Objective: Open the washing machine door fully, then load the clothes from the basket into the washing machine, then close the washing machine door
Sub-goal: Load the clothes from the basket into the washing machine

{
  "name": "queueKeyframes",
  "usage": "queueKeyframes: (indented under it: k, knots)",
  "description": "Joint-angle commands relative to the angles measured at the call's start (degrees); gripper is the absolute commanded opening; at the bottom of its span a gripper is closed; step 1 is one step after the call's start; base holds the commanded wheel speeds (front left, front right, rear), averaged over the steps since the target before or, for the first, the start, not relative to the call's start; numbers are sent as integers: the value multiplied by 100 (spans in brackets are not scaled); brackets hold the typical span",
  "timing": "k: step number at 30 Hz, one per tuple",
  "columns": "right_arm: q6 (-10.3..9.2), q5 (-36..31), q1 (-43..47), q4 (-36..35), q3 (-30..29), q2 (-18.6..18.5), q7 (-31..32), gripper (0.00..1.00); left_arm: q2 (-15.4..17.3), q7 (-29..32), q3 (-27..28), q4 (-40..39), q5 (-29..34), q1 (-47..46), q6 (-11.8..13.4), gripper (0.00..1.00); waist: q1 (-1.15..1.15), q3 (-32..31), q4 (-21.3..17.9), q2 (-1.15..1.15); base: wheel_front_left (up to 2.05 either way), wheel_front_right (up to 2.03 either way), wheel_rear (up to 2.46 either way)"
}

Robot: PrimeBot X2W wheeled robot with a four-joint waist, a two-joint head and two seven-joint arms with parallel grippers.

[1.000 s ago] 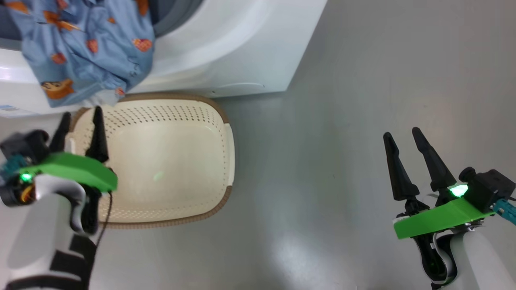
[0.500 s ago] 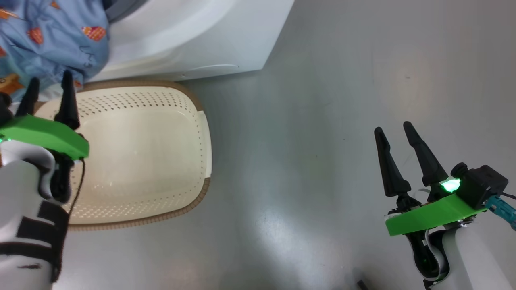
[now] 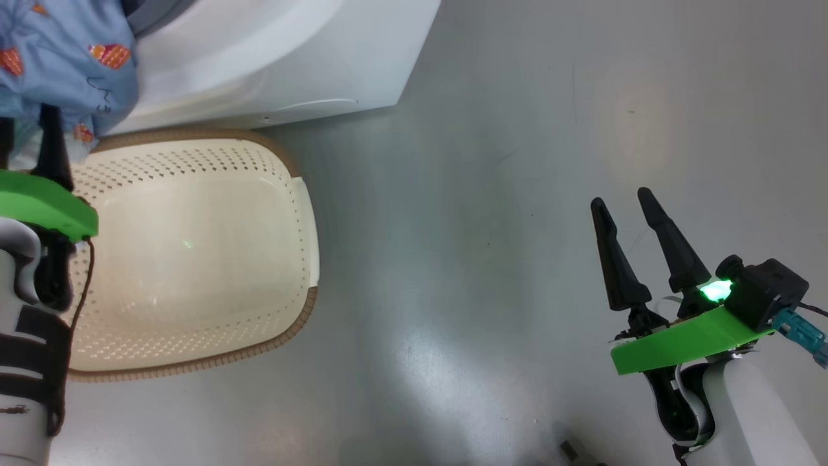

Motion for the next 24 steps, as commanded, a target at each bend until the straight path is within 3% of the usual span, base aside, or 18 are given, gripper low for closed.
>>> queueKeyframes:
  k: [1,3,4,12,24]
  knots:
    - [9,-33,81,-134,138,-1,-27,100,330,-36,104,-88,25,-47,-9,31,0,-22,-13,0,0,0,0]
    - [9,-32,100,-134,120,-4,-27,100,333,-36,107,-159,-34,-22,-9,3,0,-44,-7,0,0,0,0]
    - [9,-33,112,-136,104,-6,-27,100,333,-36,92,-187,-47,-6,-9,0,0,-53,6,0,0,0,0]
    - [9,-40,119,-131,44,40,-27,100,230,-36,160,-710,-219,241,-9,0,0,-125,189,0,0,0,0]
    - [9,-23,124,-89,34,129,-27,100,-53,-36,791,-2420,-211,800,-9,0,0,-240,363,0,0,0,0]
